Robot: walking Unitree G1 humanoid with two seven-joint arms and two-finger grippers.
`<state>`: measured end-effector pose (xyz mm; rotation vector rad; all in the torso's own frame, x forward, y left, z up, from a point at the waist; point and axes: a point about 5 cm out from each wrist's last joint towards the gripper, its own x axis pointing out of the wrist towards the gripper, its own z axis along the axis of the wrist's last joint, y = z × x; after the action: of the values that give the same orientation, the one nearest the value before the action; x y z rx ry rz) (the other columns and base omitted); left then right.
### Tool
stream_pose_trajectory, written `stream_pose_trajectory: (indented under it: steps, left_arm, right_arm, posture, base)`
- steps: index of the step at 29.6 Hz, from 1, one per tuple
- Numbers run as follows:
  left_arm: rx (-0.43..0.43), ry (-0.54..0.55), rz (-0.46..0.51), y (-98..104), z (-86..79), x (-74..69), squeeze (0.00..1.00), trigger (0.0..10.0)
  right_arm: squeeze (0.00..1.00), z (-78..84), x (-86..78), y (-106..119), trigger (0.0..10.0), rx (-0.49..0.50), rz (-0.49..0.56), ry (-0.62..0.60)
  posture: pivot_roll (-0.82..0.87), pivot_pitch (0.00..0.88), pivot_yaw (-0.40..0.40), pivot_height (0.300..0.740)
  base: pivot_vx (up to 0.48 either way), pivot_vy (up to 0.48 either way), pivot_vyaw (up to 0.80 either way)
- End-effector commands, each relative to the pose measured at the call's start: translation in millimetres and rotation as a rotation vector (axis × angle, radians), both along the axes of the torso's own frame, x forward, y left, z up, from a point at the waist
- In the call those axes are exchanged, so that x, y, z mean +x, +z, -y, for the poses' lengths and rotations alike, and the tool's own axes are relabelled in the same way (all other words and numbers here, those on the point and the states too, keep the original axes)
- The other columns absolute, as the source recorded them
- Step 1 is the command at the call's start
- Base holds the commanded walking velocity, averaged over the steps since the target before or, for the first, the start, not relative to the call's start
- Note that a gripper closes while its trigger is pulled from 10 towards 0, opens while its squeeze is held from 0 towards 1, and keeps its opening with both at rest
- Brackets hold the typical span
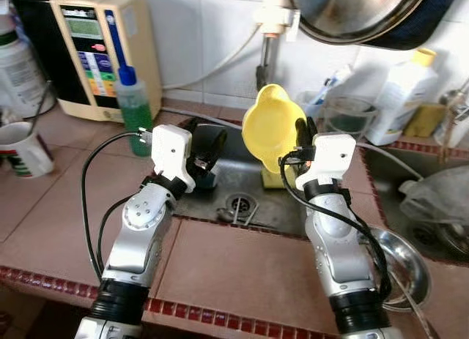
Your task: Kitchen organization
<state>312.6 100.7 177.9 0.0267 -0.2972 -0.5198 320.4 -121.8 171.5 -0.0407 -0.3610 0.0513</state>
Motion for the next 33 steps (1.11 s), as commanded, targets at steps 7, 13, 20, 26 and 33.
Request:
stream_pose_trajectory:
  steps: [7,13,20,26,33]
  left_arm:
    - [0.061,-0.093,0.010,0.1,5.9,-17.4,0.00,10.0]
    - [0.093,-0.144,-0.005,-4.4,7.3,-31.5,0.00,10.0]
    - [0.138,-0.213,-0.050,-13.2,10.3,-55.9,0.00,10.0]
    - [0.144,-0.238,-0.066,-12.5,12.3,-67.2,0.00,10.0]
    - [0.148,-0.244,-0.070,-5.7,16.3,-74.4,0.00,10.0]
  right_arm:
    - [0.00,26.0,7.2,-5.9,10.0,-0.005,-0.074,-0.040]
    - [0.00,33.9,9.2,-4.4,10.0,-0.033,-0.084,-0.037]
    - [0.00,44.7,12.1,-8.6,10.0,-0.044,-0.132,-0.026]
    - [0.00,45.6,20.2,-8.7,10.0,-0.036,-0.173,-0.007]
    - [0.00,39.0,33.0,-7.7,10.0,0.004,-0.231,0.054]
  posture:
    - [-0.08,0.025,-0.026,0.740]
    - [-0.08,0.074,-0.028,0.740]
    - [-0.06,0.141,-0.030,0.740]
    - [-0.05,0.176,-0.036,0.740]
    - [-0.04,0.212,-0.052,0.740]
  base:
    - [0.000,0.000,0.00]
    - [0.000,0.000,0.00]
    - [0.000,0.000,0.00]
    - [0.000,0.000,0.00]
    - [0.000,0.000,0.00]
